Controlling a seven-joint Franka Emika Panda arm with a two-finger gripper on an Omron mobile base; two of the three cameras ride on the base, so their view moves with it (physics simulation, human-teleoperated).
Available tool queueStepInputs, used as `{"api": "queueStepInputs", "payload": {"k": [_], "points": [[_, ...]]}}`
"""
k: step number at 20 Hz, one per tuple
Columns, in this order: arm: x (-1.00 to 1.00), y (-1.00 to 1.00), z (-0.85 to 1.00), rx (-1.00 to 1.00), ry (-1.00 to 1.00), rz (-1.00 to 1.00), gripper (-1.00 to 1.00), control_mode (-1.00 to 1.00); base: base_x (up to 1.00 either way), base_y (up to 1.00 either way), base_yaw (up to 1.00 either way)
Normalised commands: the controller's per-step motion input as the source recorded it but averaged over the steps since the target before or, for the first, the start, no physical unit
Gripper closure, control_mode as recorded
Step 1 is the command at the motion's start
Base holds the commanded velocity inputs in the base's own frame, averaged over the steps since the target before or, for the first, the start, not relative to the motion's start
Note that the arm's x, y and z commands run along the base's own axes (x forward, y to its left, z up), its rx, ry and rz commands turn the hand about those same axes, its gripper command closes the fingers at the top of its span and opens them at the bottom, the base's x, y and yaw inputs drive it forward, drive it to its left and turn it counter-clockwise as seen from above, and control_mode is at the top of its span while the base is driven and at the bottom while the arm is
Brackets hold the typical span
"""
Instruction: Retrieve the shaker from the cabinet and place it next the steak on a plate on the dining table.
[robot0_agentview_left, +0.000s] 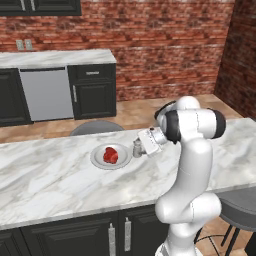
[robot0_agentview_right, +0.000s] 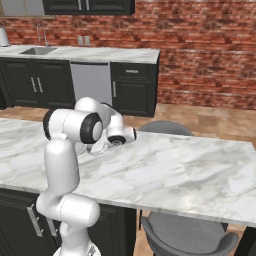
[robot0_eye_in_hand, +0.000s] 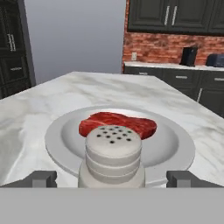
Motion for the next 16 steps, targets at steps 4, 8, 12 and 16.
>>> {"api": "queueStepInputs", "payload": {"k": [4,8,12,16], "points": [[-0.13,-0.31,0.00,0.04,-0.09,0.00,-1.00,-1.00,0.00,0.00,0.00],[-0.09,-0.21,0.00,0.03,-0.08,0.00,-1.00,-1.00,0.00,0.00,0.00],[-0.27,-0.40,0.06,0.09,-0.16,0.00,-1.00,-1.00,0.00,0.00,0.00],[-0.52,-0.45,0.32,0.16,-0.22,0.00,-1.00,-1.00,0.00,0.00,0.00]]}}
